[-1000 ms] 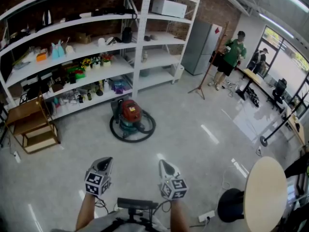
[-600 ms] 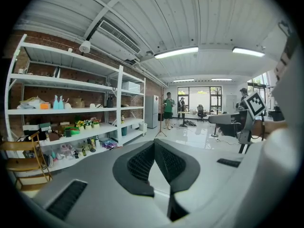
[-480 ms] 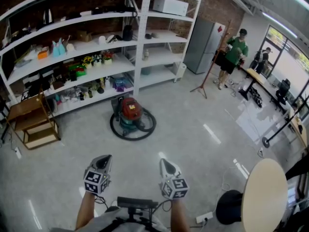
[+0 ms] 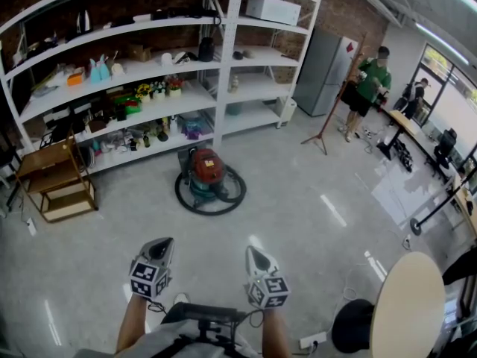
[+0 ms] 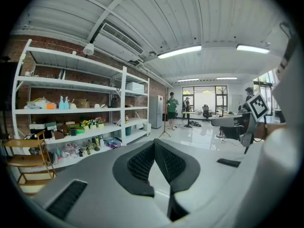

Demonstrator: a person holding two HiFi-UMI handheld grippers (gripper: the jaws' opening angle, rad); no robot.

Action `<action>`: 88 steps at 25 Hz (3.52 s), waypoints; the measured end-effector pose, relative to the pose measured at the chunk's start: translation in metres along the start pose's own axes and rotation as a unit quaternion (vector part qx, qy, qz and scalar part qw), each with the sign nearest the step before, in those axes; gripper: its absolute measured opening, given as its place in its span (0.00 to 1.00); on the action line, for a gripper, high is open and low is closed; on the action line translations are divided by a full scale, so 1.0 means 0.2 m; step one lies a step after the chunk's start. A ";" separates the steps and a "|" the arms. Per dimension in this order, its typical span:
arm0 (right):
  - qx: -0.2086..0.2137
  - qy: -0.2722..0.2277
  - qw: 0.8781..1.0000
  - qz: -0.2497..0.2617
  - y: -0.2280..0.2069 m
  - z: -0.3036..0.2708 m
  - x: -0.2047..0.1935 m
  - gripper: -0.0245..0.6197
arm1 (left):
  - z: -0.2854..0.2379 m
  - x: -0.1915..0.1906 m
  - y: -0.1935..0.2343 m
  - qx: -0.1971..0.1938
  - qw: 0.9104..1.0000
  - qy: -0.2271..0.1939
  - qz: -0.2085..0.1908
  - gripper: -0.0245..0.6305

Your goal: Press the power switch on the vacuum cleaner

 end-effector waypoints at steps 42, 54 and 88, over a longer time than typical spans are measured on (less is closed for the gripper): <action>0.009 0.033 0.999 0.013 0.04 -1.06 0.24 0.06 | -0.67 0.25 0.80 -0.026 1.000 0.012 0.009 0.05; 0.001 0.032 0.999 0.013 0.15 -1.40 0.34 0.06 | -0.83 0.31 1.14 -0.039 0.999 0.009 0.007 0.05; 0.028 0.034 0.999 0.026 0.24 -2.02 0.42 0.06 | -1.12 0.40 1.65 -0.016 1.000 0.000 0.007 0.05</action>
Point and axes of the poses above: the fingertips, and each gripper's own axes: z backward along the fingers, y to its left, x out of its top, the point moved 4 cm from there along z, backward along the fingers, and after that the axes turned 10 degrees about -x, right-handed, at the moved point
